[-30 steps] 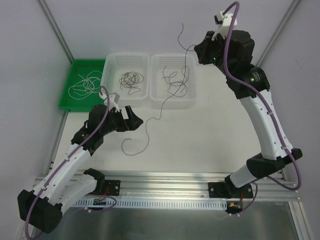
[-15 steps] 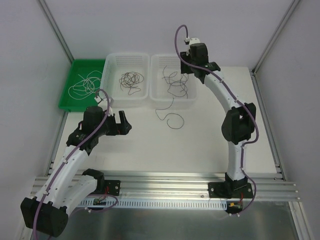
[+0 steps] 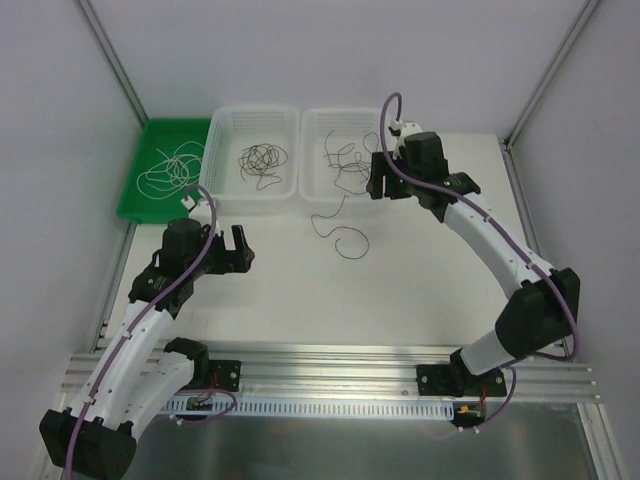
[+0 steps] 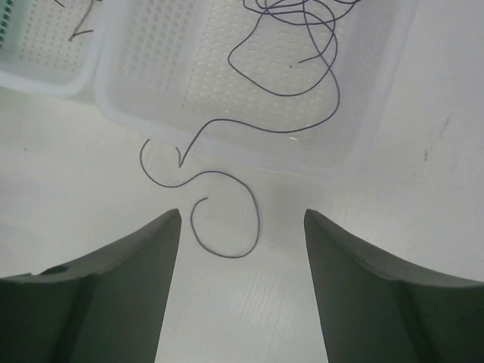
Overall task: Untangle the cables
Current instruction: Place the cable in the bin.
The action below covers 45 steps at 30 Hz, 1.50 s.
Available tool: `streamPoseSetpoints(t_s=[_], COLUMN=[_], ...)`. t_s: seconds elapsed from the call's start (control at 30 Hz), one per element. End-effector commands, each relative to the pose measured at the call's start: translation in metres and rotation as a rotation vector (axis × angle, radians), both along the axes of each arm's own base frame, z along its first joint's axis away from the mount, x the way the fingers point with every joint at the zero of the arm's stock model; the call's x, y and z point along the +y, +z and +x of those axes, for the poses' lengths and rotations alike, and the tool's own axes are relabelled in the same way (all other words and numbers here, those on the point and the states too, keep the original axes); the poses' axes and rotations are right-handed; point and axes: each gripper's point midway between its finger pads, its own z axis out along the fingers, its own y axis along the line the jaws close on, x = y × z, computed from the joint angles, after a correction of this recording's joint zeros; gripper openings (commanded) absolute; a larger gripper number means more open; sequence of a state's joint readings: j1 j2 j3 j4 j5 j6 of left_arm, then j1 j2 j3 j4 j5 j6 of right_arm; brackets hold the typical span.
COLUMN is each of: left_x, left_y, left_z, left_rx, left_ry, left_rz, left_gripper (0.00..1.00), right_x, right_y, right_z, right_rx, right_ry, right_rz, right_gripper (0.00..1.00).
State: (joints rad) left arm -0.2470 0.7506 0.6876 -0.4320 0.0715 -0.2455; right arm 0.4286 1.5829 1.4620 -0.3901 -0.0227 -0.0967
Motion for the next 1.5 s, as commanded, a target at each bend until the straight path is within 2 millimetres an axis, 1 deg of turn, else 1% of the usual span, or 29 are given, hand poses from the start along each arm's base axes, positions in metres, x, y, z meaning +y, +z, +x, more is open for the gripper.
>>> streamPoseSetpoints(t_s=[0.0, 0.03, 0.07, 0.1, 0.13, 0.2, 0.3, 0.33, 0.37, 0.43, 0.5, 0.53, 0.57, 0.63, 0.7, 0.8, 0.9, 0.93, 1.0, 1.03, 1.07, 1.17, 1.2, 1.27, 1.3, 1.33, 1.4, 1.43, 1.47], left_x=[0.005, 0.005, 0.006, 0.006, 0.006, 0.007, 0.007, 0.007, 0.008, 0.009, 0.008, 0.008, 0.007, 0.007, 0.006, 0.007, 0.009, 0.009, 0.008, 0.008, 0.008, 0.009, 0.010, 0.009, 0.009, 0.008, 0.009, 0.010, 0.010], left_y=[0.000, 0.000, 0.000, -0.001, 0.000, 0.001, 0.001, 0.001, 0.001, 0.001, 0.001, 0.002, 0.002, 0.002, 0.003, 0.002, 0.003, 0.003, 0.002, 0.003, 0.002, 0.003, 0.002, 0.003, 0.003, 0.003, 0.003, 0.003, 0.004], left_z=[0.001, 0.001, 0.001, 0.000, 0.000, 0.000, -0.001, -0.001, 0.000, -0.001, -0.001, -0.001, -0.001, -0.001, -0.001, -0.001, -0.001, 0.000, -0.001, -0.001, -0.001, -0.001, -0.001, 0.000, 0.000, 0.000, 0.000, 0.001, 0.001], left_rx=[-0.010, -0.010, -0.009, -0.010, -0.013, -0.018, -0.023, -0.022, -0.023, -0.026, -0.028, -0.030, -0.030, -0.030, -0.029, -0.028, -0.028, -0.028, -0.022, -0.024, -0.023, -0.024, -0.024, -0.025, -0.024, -0.021, -0.020, -0.021, -0.025], left_ry=[0.008, 0.009, 0.012, 0.012, 0.014, 0.017, 0.014, 0.018, 0.021, 0.026, 0.022, 0.021, 0.017, 0.017, 0.012, 0.017, 0.022, 0.024, 0.019, 0.019, 0.019, 0.024, 0.026, 0.024, 0.025, 0.021, 0.025, 0.028, 0.027], left_rz=[0.017, 0.019, 0.020, 0.020, 0.019, 0.019, 0.019, 0.022, 0.022, 0.026, 0.022, 0.019, 0.017, 0.015, 0.012, 0.011, 0.009, 0.009, 0.005, 0.001, 0.001, 0.001, 0.000, -0.004, -0.006, -0.006, -0.009, -0.008, -0.009], left_gripper=[0.99, 0.99, 0.99, 0.99, 0.99, 0.99, 0.99, 0.99, 0.99, 0.99, 0.99, 0.99, 0.99, 0.99, 0.99, 0.99, 0.99, 0.99, 0.99, 0.99, 0.99, 0.99, 0.99, 0.99, 0.99, 0.99, 0.99, 0.99, 0.99], right_x=[0.000, 0.001, 0.005, 0.004, 0.000, -0.001, 0.006, 0.008, 0.009, 0.012, 0.017, 0.017, 0.018, 0.020, 0.023, 0.025, 0.028, 0.027, 0.025, 0.026, 0.026, 0.028, 0.032, 0.036, 0.037, 0.038, 0.037, 0.034, 0.032], right_y=[-0.048, -0.058, -0.061, -0.073, -0.092, -0.111, -0.129, -0.140, -0.147, -0.163, -0.166, -0.174, -0.172, -0.176, -0.182, -0.189, -0.195, -0.197, -0.201, -0.200, -0.198, -0.174, -0.149, -0.121, -0.102, -0.066, -0.029, 0.003, 0.020], right_z=[-0.047, -0.053, -0.054, -0.060, -0.065, -0.070, -0.072, -0.070, -0.069, -0.066, -0.060, -0.059, -0.054, -0.050, -0.045, -0.042, -0.042, -0.043, -0.048, -0.051, -0.052, -0.067, -0.070, -0.078, -0.079, -0.080, -0.079, -0.073, -0.069], right_rx=[0.149, 0.180, 0.173, 0.196, 0.218, 0.244, 0.247, 0.263, 0.263, 0.285, 0.277, 0.285, 0.273, 0.273, 0.267, 0.266, 0.260, 0.265, 0.271, 0.270, 0.264, 0.238, 0.204, 0.174, 0.147, 0.106, 0.039, -0.017, -0.051], right_ry=[-0.067, -0.114, -0.127, -0.146, -0.209, -0.245, -0.275, -0.285, -0.306, -0.314, -0.320, -0.327, -0.334, -0.345, -0.349, -0.354, -0.343, -0.340, -0.335, -0.328, -0.320, -0.263, -0.236, -0.177, -0.160, -0.140, -0.105, -0.110, -0.113], right_rz=[0.061, 0.102, 0.135, 0.149, 0.146, 0.109, 0.051, 0.028, 0.005, -0.023, -0.015, -0.028, -0.031, -0.037, -0.044, -0.064, -0.086, -0.097, -0.107, -0.111, -0.114, -0.118, -0.080, -0.075, -0.056, -0.020, -0.014, 0.011, 0.021], right_gripper=[0.70, 0.70, 0.69, 0.68, 0.68, 0.67, 0.63, 0.62, 0.59, 0.57, 0.55, 0.54, 0.52, 0.51, 0.47, 0.45, 0.33, 0.24, 0.12, 0.03, 0.01, 0.01, 0.01, 0.01, 0.01, 0.01, 0.01, 0.01, 0.01])
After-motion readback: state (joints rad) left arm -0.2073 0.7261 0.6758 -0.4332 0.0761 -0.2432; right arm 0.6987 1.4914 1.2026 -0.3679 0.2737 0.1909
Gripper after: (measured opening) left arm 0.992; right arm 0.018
